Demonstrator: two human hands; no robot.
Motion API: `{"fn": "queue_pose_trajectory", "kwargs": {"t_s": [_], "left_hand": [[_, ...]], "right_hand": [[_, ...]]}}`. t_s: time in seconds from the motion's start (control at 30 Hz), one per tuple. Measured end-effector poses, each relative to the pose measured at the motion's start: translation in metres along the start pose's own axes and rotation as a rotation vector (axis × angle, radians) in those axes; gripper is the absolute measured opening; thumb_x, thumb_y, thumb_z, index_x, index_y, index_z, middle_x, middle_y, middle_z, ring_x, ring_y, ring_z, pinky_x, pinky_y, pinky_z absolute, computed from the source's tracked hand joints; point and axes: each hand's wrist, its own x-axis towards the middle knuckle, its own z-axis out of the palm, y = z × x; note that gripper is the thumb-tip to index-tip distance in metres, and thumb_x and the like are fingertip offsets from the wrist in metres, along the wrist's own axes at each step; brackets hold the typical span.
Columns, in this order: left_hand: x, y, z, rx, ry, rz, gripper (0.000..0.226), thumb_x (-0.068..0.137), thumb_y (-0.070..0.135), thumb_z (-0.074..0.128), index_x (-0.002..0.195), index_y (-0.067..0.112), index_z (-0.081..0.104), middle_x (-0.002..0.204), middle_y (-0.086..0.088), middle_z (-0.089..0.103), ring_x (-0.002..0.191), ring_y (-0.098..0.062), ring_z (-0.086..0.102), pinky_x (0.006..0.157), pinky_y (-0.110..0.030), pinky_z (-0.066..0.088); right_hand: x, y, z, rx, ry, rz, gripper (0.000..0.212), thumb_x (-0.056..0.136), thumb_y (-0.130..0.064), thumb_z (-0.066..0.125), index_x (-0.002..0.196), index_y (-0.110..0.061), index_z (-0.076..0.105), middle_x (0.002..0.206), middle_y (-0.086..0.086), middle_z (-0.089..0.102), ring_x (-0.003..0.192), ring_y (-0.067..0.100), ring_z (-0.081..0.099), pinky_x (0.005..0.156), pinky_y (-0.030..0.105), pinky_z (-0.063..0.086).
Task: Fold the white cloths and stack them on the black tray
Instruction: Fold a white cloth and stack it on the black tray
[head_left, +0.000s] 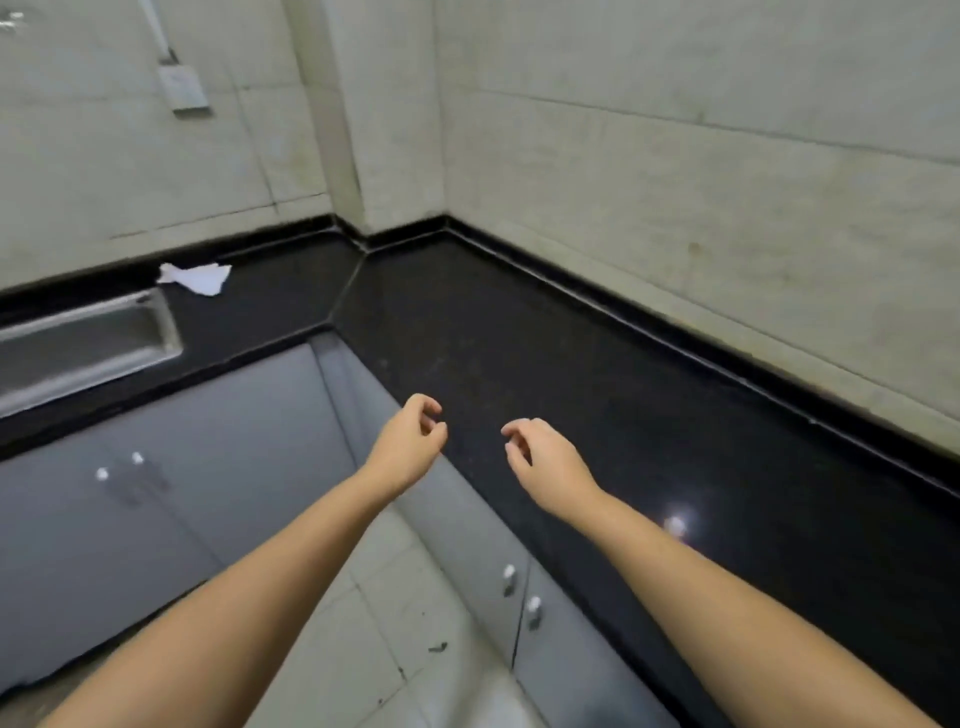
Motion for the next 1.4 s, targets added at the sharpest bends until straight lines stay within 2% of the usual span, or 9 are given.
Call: {"fn": "queue_pose_trajectory", "kwargs": {"t_s": [0.13, 0.27, 0.43, 0.6, 0.73, 0.97, 1.13, 1.23, 1.4], "left_hand": [[0.031, -0.059, -0.033, 0.027, 0.038, -0.105, 0.024, 0.092, 0.013, 0.05, 0.115, 0.007, 0.052, 0.086, -0.005, 0.056, 0.081, -0.02, 0.053, 0.075, -0.031, 0.042], [0.088, -0.099, -0.064, 0.076, 0.085, -0.138, 0.024, 0.092, 0.014, 0.051, 0.115, 0.008, 0.053, 0.087, -0.002, 0.055, 0.081, -0.017, 0.051, 0.071, -0.024, 0.034], [0.168, -0.126, -0.107, 0.102, 0.083, -0.214, 0.024, 0.094, 0.015, 0.048, 0.117, 0.009, 0.051, 0.088, -0.001, 0.053, 0.08, -0.017, 0.051, 0.071, -0.025, 0.036], [0.232, -0.156, -0.144, 0.076, 0.151, -0.33, 0.025, 0.094, 0.017, 0.047, 0.118, 0.012, 0.05, 0.091, -0.002, 0.054, 0.082, -0.018, 0.052, 0.072, -0.026, 0.039], [0.278, -0.185, -0.165, 0.07, 0.165, -0.383, 0.024, 0.093, 0.015, 0.047, 0.117, 0.012, 0.05, 0.091, -0.003, 0.055, 0.078, -0.018, 0.052, 0.069, -0.025, 0.04], [0.379, -0.244, -0.2, 0.047, 0.178, -0.37, 0.019, 0.094, 0.015, 0.048, 0.112, 0.013, 0.053, 0.083, 0.002, 0.054, 0.079, -0.016, 0.053, 0.071, -0.025, 0.042], [0.476, -0.301, -0.242, 0.028, 0.144, -0.331, 0.013, 0.094, 0.014, 0.048, 0.106, 0.017, 0.052, 0.075, 0.006, 0.051, 0.07, -0.011, 0.049, 0.063, -0.021, 0.04], [0.529, -0.336, -0.278, 0.048, 0.124, -0.338, 0.016, 0.094, 0.015, 0.047, 0.108, 0.016, 0.053, 0.073, 0.006, 0.052, 0.066, -0.008, 0.048, 0.056, -0.018, 0.037], [0.593, -0.39, -0.328, 0.111, 0.094, -0.374, 0.024, 0.091, 0.014, 0.05, 0.114, 0.011, 0.054, 0.087, 0.0, 0.057, 0.081, -0.017, 0.056, 0.073, -0.026, 0.043]], "right_hand": [[0.062, -0.035, 0.053, -0.048, -0.112, -0.088, 0.028, 0.096, -0.024, 0.044, 0.121, -0.018, 0.056, 0.112, 0.002, 0.058, 0.106, 0.022, 0.057, 0.095, 0.04, 0.043], [0.142, -0.056, 0.081, -0.068, -0.166, -0.174, 0.029, 0.097, -0.026, 0.043, 0.123, -0.019, 0.054, 0.115, 0.0, 0.057, 0.106, 0.019, 0.056, 0.095, 0.038, 0.043], [0.256, -0.085, 0.099, -0.085, -0.23, -0.246, 0.028, 0.098, -0.027, 0.043, 0.124, -0.021, 0.052, 0.114, -0.002, 0.055, 0.104, 0.014, 0.056, 0.096, 0.033, 0.043], [0.346, -0.106, 0.121, -0.104, -0.236, -0.285, 0.027, 0.097, -0.025, 0.042, 0.12, -0.019, 0.055, 0.114, 0.001, 0.056, 0.107, 0.019, 0.055, 0.092, 0.036, 0.042], [0.403, -0.122, 0.144, -0.102, -0.274, -0.313, 0.029, 0.098, -0.027, 0.041, 0.123, -0.019, 0.053, 0.116, -0.001, 0.055, 0.107, 0.017, 0.055, 0.093, 0.035, 0.042], [0.501, -0.159, 0.196, -0.063, -0.323, -0.311, 0.03, 0.099, -0.027, 0.041, 0.126, -0.021, 0.052, 0.118, -0.003, 0.055, 0.109, 0.013, 0.054, 0.098, 0.033, 0.041], [0.595, -0.195, 0.237, -0.072, -0.299, -0.281, 0.03, 0.099, -0.028, 0.041, 0.127, -0.022, 0.051, 0.117, -0.004, 0.054, 0.109, 0.013, 0.054, 0.097, 0.031, 0.04], [0.652, -0.22, 0.26, -0.065, -0.317, -0.234, 0.028, 0.099, -0.027, 0.042, 0.124, -0.021, 0.053, 0.115, -0.003, 0.055, 0.106, 0.015, 0.056, 0.095, 0.033, 0.044], [0.72, -0.261, 0.302, -0.075, -0.392, -0.214, 0.029, 0.099, -0.027, 0.042, 0.126, -0.021, 0.051, 0.117, -0.003, 0.054, 0.103, 0.013, 0.056, 0.096, 0.034, 0.046]]}}
